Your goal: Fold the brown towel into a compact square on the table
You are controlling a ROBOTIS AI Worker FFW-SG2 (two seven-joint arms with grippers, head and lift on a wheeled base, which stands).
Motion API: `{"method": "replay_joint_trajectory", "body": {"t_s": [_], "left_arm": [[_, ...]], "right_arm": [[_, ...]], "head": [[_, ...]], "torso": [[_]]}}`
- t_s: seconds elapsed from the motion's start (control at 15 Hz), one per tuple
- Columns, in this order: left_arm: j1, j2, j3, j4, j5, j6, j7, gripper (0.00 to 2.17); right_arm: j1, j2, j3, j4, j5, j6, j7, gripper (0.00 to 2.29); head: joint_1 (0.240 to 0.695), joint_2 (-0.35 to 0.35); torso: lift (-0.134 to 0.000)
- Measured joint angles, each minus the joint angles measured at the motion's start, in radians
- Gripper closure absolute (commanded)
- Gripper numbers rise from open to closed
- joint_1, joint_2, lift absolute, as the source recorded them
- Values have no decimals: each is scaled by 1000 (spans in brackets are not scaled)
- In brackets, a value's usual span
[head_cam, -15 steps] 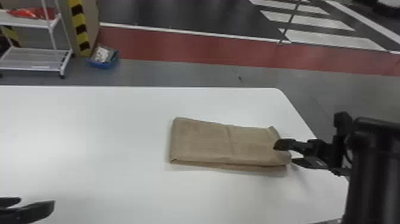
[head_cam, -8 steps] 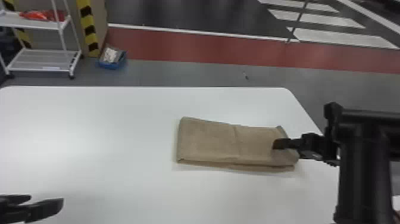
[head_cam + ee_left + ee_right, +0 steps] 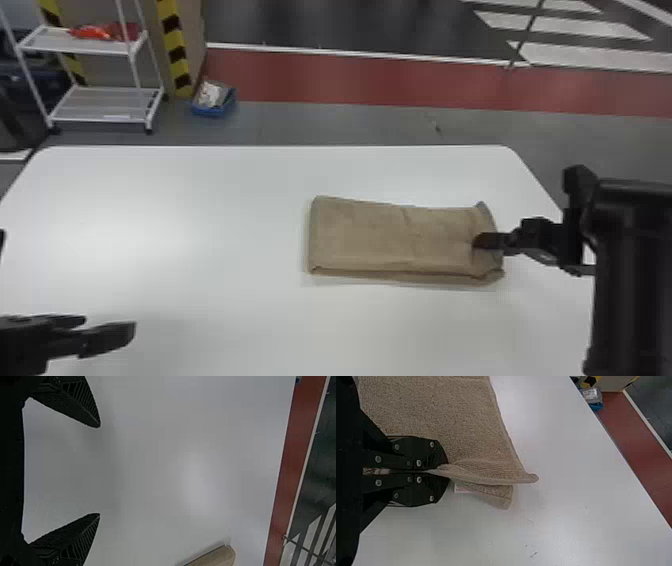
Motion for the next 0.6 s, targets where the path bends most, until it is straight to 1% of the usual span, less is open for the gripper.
{"method": "replay_joint_trajectory", "body": {"t_s": [0.2,0.4,0.47,0.6], "left_arm": [[-6,0,-2,10,0,0,4,90],[-9,0,-6,15,-1,0,6,90],[-9,0,-7,16,-1,0,6,90],[-10,0,-6,16,-3,0,6,90]], "right_arm": [[-14,-5,-47,-38,-49,49,28,1784],[-13,-13,-98,-111,-85,115,72,1781],[-9,-21,-117,-140,-98,123,86,1784],[-7,-54,-150,-181,-139,127,95,1781]], "head": [[695,-130],[695,-136],[695,-141],[695,-162]], "torso": [[-125],[-125],[-125],[-125]]}}
